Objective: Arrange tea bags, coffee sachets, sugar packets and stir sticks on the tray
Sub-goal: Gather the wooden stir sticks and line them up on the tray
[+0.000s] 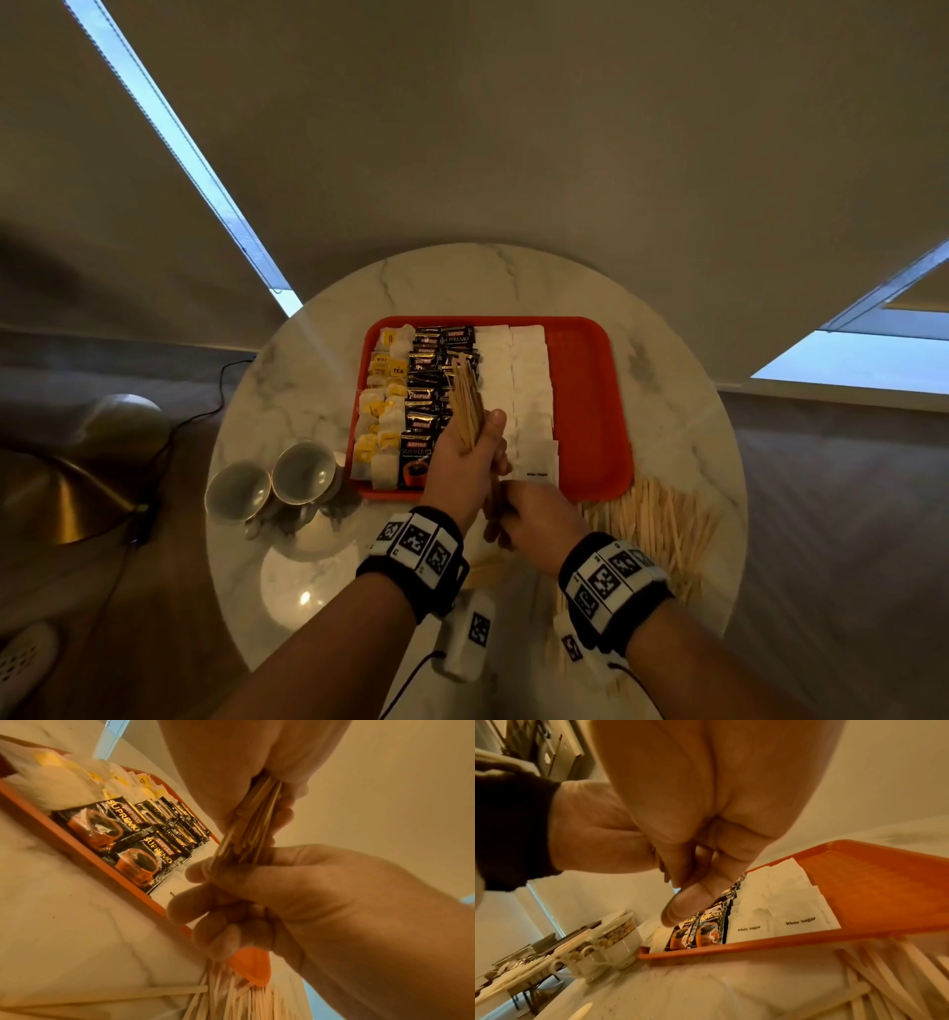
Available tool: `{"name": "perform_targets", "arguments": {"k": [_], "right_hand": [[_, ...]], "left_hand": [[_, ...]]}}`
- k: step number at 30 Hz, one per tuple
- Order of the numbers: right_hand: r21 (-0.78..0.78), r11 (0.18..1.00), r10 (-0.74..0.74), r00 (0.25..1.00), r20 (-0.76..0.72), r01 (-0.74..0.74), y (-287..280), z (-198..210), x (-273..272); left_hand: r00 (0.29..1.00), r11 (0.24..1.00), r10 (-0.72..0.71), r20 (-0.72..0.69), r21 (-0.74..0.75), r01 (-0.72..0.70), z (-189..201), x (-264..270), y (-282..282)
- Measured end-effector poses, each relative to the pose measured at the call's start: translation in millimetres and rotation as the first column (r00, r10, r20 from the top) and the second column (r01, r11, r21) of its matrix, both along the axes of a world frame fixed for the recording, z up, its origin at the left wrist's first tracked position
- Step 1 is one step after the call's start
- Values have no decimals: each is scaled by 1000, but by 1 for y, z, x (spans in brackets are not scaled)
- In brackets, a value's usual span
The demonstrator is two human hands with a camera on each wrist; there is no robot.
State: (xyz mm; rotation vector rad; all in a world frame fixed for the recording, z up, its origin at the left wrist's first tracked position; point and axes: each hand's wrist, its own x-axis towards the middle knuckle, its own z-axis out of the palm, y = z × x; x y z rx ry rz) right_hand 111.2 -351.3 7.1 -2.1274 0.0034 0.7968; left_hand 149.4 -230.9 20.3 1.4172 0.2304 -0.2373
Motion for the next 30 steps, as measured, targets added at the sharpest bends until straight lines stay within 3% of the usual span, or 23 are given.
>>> {"name": "perform_targets", "arguments": {"k": [3,5,7,9,12,15,20,27,30], "right_hand": [[-101,993,58,998,17,-56,-5,-5,2],[-241,948,210,978,-11,-207,-10,-12,-3],[-328,842,430,900,-68,-428,-9,-14,-12],[-373,756,581,814,5,-537,-5,-11,-17],[-449,746,627,745,225,-492,3,6,-7],[-539,687,660,729,183,-487,9,17,5],[-571,580,753,649,106,-581,5,10,0],[-562,666,689,693,211,-491,8,19,16],[-559,657,710,664,235,-505,9,18,13]], "left_hand": [[1000,1000,13,23,5,-13,0,2,4],[998,999,53,47,3,-53,4,7,9],[994,996,89,65,-26,-87,10,12,12],[994,995,86,72,-51,-82,13,12,9],[1000,998,12,25,-65,-11,11,1,-4],[1000,999,-22,21,-29,23,10,-8,-10],[999,990,46,8,-136,-44,18,-2,-5],[999,995,43,7,-87,-42,13,-2,-10],[998,997,62,19,-49,-61,16,0,-7]]}}
